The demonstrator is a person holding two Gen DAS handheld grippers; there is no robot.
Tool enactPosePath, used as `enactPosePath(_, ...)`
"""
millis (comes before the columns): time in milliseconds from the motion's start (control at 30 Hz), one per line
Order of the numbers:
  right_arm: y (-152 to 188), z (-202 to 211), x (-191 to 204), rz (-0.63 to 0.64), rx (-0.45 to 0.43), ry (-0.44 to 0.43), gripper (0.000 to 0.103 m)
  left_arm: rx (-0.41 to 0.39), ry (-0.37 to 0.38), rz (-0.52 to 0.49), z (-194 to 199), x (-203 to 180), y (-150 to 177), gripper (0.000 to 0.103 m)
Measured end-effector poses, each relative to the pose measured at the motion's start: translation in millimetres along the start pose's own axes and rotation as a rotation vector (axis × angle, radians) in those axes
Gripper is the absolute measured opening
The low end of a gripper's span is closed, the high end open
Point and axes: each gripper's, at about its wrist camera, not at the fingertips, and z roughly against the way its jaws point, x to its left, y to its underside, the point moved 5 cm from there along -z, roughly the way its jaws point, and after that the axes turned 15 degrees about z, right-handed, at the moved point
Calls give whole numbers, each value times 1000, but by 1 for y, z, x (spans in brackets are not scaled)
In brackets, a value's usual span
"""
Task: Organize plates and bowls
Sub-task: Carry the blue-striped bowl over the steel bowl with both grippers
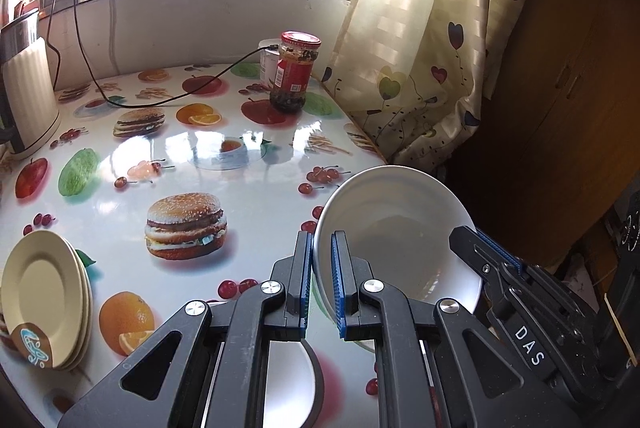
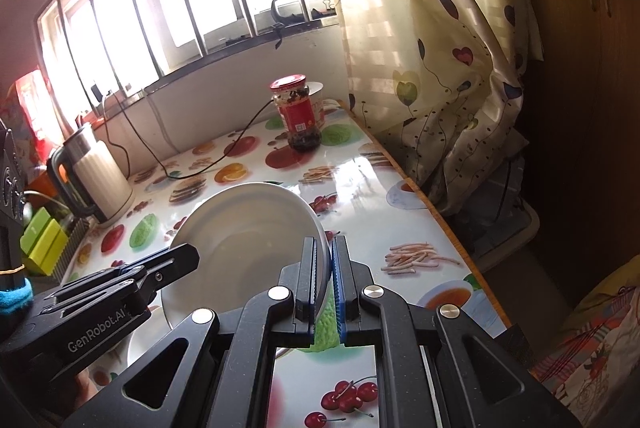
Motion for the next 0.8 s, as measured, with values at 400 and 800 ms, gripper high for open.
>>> enactPosePath(400, 3, 14, 26, 22, -12, -28, 9, -26, -4, 26, 22, 18, 5, 10)
enactPosePath(800, 7, 22, 52, 57, -12, -57, 9, -50, -15, 55, 42, 41, 10, 10)
